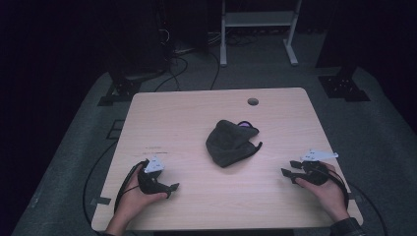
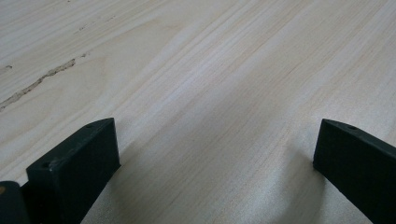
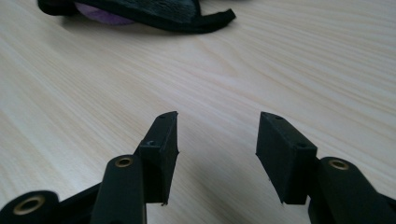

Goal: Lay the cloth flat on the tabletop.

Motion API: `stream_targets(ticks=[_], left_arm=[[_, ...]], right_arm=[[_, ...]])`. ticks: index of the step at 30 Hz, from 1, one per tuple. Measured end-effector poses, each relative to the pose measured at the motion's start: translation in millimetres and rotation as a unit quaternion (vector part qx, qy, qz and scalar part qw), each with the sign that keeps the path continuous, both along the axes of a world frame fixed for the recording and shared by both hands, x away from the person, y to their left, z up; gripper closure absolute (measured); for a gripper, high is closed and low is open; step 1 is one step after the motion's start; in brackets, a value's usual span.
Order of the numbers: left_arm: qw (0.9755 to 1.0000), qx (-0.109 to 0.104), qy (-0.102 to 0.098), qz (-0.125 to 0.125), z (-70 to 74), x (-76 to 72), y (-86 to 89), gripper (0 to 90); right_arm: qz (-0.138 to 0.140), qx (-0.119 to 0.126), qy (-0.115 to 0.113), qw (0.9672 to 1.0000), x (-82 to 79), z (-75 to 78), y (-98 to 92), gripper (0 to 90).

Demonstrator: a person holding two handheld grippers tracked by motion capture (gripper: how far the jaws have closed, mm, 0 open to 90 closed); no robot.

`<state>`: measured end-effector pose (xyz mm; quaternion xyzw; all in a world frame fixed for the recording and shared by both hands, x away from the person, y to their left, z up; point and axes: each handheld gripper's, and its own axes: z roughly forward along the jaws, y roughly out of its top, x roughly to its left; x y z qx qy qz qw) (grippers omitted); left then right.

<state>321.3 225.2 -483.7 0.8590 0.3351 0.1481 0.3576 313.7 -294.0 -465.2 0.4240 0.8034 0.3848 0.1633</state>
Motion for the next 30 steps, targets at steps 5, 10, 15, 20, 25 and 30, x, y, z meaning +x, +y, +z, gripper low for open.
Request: stream_targets(ticks=[5,10,15,20,25,30], left_arm=[[1.0,0.0,0.0,0.001,0.0,-0.2,0.0,0.0],[1.0,0.0,0.0,0.001,0.0,-0.2,0.1,0.0],[1.0,0.002,0.0,0.003,0.2,-1.2,1.3,0.0],[1.0,0.001,0.001,0.005,0.2,-1.7,1.5,0.0],[1.0,0.001,0.001,0.005,0.2,-1.7,1.5,0.0],[1.0,0.001,0.001,0.005,0.2,-1.7,1.5,0.0]], right_arm=[[0.014,0.009,-0.008,0.9998,4.8,6.1,7.4,47.9],[0.028,0.009,-0.019,0.9994,11.4,13.3,17.9,48.7],[0.04,0.011,-0.024,0.9989,18.6,19.2,28.0,49.6],[0.053,0.024,-0.035,0.9977,26.6,26.6,39.5,50.4],[0.077,0.03,-0.041,0.9957,34.5,32.0,55.9,50.0],[0.096,0.027,-0.04,0.9942,41.9,33.0,74.4,48.9]])
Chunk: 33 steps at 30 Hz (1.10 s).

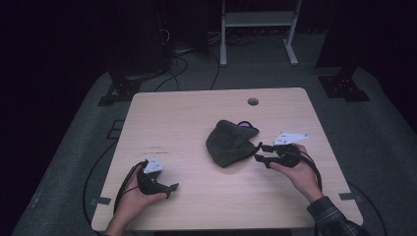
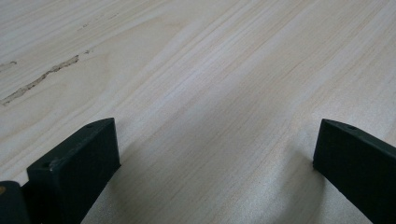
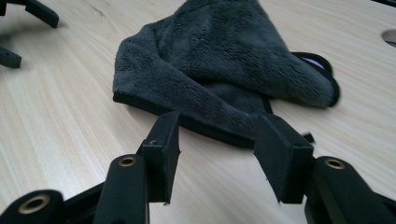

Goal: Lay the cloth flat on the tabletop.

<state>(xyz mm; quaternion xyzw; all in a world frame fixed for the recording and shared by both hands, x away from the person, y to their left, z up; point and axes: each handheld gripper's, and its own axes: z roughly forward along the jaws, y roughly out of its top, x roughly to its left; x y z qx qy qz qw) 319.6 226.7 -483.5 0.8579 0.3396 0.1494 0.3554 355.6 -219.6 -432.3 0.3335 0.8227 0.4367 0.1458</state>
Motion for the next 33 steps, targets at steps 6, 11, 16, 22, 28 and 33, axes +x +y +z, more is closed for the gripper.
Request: stream_targets(ticks=[6,11,16,22,28,33], left_arm=[[1.0,-0.001,-0.001,0.0,-0.2,0.0,-0.1,0.0],[1.0,-0.001,-0.001,0.0,-0.2,0.0,-0.1,0.0],[1.0,-0.001,-0.001,0.0,-0.2,0.0,-0.1,0.0],[1.0,-0.001,-0.001,0.0,-0.2,0.0,-0.1,0.0],[1.0,-0.001,-0.001,0.0,-0.2,0.0,-0.1,0.0],[1.0,-0.001,-0.001,0.0,-0.2,0.1,0.0,0.0]], right_arm=[[0.021,0.001,-0.002,0.9998,8.1,-0.2,21.2,45.4],[0.034,-0.002,0.0,0.9994,13.5,-6.1,35.8,40.8],[0.047,-0.01,0.004,0.9988,19.4,-14.1,48.3,38.1],[0.054,-0.036,0.01,0.9978,28.8,-23.3,60.4,43.0],[0.06,-0.049,0.026,0.9967,35.7,-24.5,63.0,76.9],[0.065,-0.019,0.03,0.9972,30.8,-14.3,59.3,85.1]])
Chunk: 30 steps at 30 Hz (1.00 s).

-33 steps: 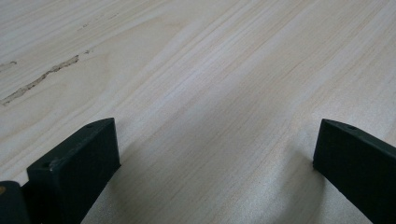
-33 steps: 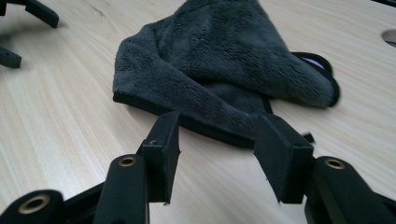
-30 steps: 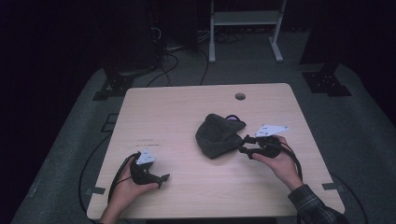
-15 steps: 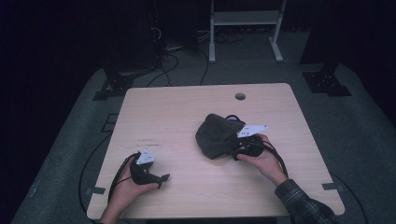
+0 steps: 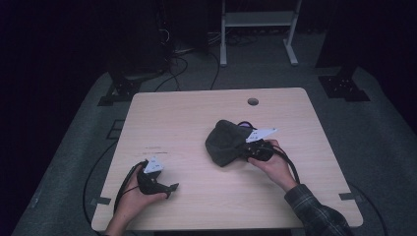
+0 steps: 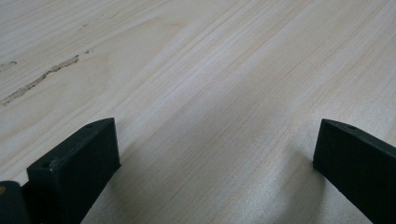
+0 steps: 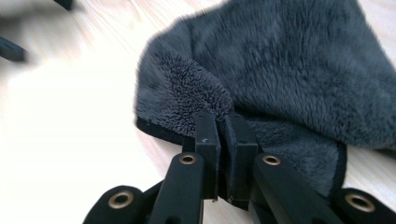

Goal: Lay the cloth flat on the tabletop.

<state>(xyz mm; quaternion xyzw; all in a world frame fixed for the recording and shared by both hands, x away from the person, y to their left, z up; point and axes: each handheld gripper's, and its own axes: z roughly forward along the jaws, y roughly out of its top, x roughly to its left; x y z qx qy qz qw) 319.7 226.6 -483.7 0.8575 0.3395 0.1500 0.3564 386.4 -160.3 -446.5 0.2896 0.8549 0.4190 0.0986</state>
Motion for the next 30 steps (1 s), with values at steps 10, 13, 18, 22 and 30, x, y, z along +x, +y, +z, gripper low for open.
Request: stream_targets(ticks=[10,13,18,22,30], left_arm=[[1.0,-0.001,0.0,0.001,0.1,0.0,0.0,0.0],[1.0,-0.002,0.001,0.001,0.0,-0.1,-0.1,0.0],[1.0,-0.001,0.001,0.001,0.1,-0.1,0.0,0.0],[1.0,-0.001,0.0,0.001,0.1,0.0,0.0,0.0],[1.0,0.0,0.0,0.001,0.1,0.1,0.1,0.0]], right_arm=[[0.016,0.066,-0.042,0.9968,-15.5,45.7,-3.4,85.8],[0.014,0.085,-0.059,0.9946,-18.3,60.8,-5.9,85.9],[0.016,0.12,-0.097,0.9879,-25.3,90.7,-11.0,86.0],[0.019,0.137,-0.117,0.9834,-31.3,105.7,-12.5,86.1],[0.027,0.188,-0.167,0.9674,-49.3,145.2,-18.9,86.1]])
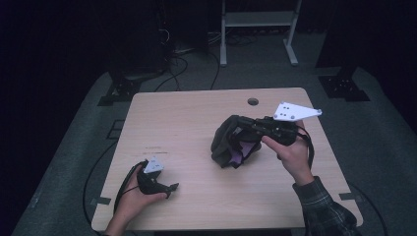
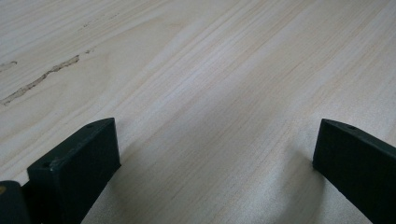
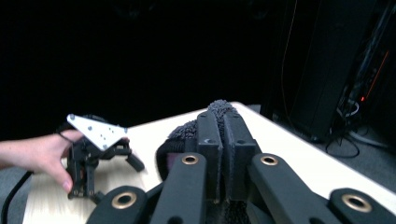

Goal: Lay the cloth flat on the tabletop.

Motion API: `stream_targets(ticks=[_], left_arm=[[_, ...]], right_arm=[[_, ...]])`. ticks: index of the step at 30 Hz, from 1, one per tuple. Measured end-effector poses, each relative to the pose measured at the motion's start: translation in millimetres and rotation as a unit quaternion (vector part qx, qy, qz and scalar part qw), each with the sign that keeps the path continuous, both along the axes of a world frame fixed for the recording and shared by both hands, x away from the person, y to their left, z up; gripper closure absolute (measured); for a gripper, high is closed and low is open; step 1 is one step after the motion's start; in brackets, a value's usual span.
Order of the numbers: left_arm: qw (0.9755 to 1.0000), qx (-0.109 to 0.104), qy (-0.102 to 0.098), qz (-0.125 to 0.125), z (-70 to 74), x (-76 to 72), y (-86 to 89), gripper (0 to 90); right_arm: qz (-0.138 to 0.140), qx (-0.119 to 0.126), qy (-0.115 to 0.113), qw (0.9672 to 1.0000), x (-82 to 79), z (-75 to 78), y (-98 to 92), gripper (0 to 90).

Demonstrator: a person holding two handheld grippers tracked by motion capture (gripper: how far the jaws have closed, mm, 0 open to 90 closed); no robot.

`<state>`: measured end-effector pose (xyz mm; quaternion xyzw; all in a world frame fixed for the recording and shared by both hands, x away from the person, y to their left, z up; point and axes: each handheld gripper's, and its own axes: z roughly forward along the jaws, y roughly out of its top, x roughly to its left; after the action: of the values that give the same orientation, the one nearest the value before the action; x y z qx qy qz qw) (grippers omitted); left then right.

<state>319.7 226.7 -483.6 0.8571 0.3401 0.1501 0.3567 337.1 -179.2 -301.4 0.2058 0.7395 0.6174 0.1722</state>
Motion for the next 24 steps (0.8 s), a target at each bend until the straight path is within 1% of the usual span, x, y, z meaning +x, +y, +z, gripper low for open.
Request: stream_targets(ticks=[1,2,3,4,5,6,7,8,9,10,11,12,13,15,16,17,18,19,20,21,22,24], left_arm=[[1.0,0.0,0.0,0.0,0.0,0.0,0.0,0.0],[1.0,0.0,0.0,0.0,0.0,0.0,0.0,0.0],[1.0,0.0,0.0,0.0,0.0,0.0,0.0,0.0],[1.0,0.0,0.0,0.0,0.0,0.0,0.0,0.0],[1.0,0.0,0.0,0.0,0.0,0.0,0.0,0.0],[1.0,0.0,0.0,0.0,0.0,0.0,0.0,0.0],[1.0,0.0,0.0,0.0,0.0,0.0,0.0,0.0],[1.0,-0.001,0.0,0.0,0.0,0.0,-0.1,0.0],[1.0,0.0,0.0,0.0,0.0,0.0,0.0,0.0],[1.0,-0.001,0.0,0.0,0.0,0.0,-0.1,0.0],[1.0,-0.001,0.0,0.0,0.0,0.0,0.0,0.0],[1.0,-0.001,0.001,0.001,-0.1,-0.1,-0.1,0.0],[1.0,-0.001,0.001,0.001,-0.1,-0.1,-0.1,0.0],[1.0,-0.001,0.001,0.001,-0.1,-0.1,-0.1,0.0],[1.0,0.001,0.0,0.0,0.0,0.1,0.1,0.0],[1.0,0.001,0.0,0.0,0.0,0.1,0.1,0.0],[1.0,-0.001,-0.001,0.001,-0.2,0.0,-0.1,0.0],[1.0,0.001,-0.001,0.0,-0.1,0.1,0.1,0.0],[1.0,-0.001,-0.001,0.001,-0.2,0.0,-0.1,0.0],[1.0,0.001,0.0,-0.001,0.0,0.1,0.1,0.0],[1.0,0.001,0.0,0.0,-0.1,0.0,0.1,0.0],[1.0,0.001,0.0,0.0,-0.1,0.0,0.1,0.0]], right_arm=[[0.0,0.0,0.0,1.0,0.0,0.0,0.0,86.1],[-0.004,0.006,-0.006,1.0,-0.2,3.7,-3.1,86.1],[-0.004,0.006,-0.006,1.0,-0.2,3.7,-3.1,86.1],[-0.016,0.0,-0.008,0.9998,2.7,3.8,-5.9,86.1],[-0.016,0.0,-0.008,0.9998,2.7,3.8,-5.9,86.1],[-0.022,-0.001,-0.005,0.9997,5.3,2.0,-7.0,86.1],[-0.038,-0.014,0.002,0.9992,13.1,-5.0,-9.2,86.1],[-0.038,-0.014,0.002,0.9992,13.1,-5.0,-9.2,86.1],[-0.046,-0.02,0.008,0.9987,17.9,-9.9,-10.2,86.0],[-0.062,-0.03,0.026,0.9973,28.1,-21.3,-12.5,86.0],[-0.062,-0.03,0.026,0.9973,28.1,-21.3,-12.5,86.0],[-0.081,-0.044,0.042,0.9949,39.3,-34.4,-15.1,86.0],[-0.081,-0.044,0.042,0.9949,39.3,-34.4,-15.1,86.0],[-0.096,-0.057,0.063,0.9918,50.5,-48.5,-18.5,85.9],[-0.11,-0.07,0.08,0.9882,60.7,-63.1,-22.3,85.5],[-0.11,-0.07,0.08,0.9882,60.7,-63.1,-22.3,85.5],[-0.126,-0.08,0.1,0.9837,69.1,-76.4,-26.6,83.2],[-0.126,-0.08,0.1,0.9837,69.1,-76.4,-26.6,83.2],[-0.129,-0.084,0.11,0.9819,73.0,-82.4,-28.9,79.2],[-0.136,-0.089,0.117,0.9797,75.7,-86.9,-31.1,74.4],[-0.143,-0.088,0.12,0.9784,77.2,-90.1,-33.5,70.1],[-0.149,-0.084,0.125,0.9774,78.7,-92.4,-39.0,62.1]])
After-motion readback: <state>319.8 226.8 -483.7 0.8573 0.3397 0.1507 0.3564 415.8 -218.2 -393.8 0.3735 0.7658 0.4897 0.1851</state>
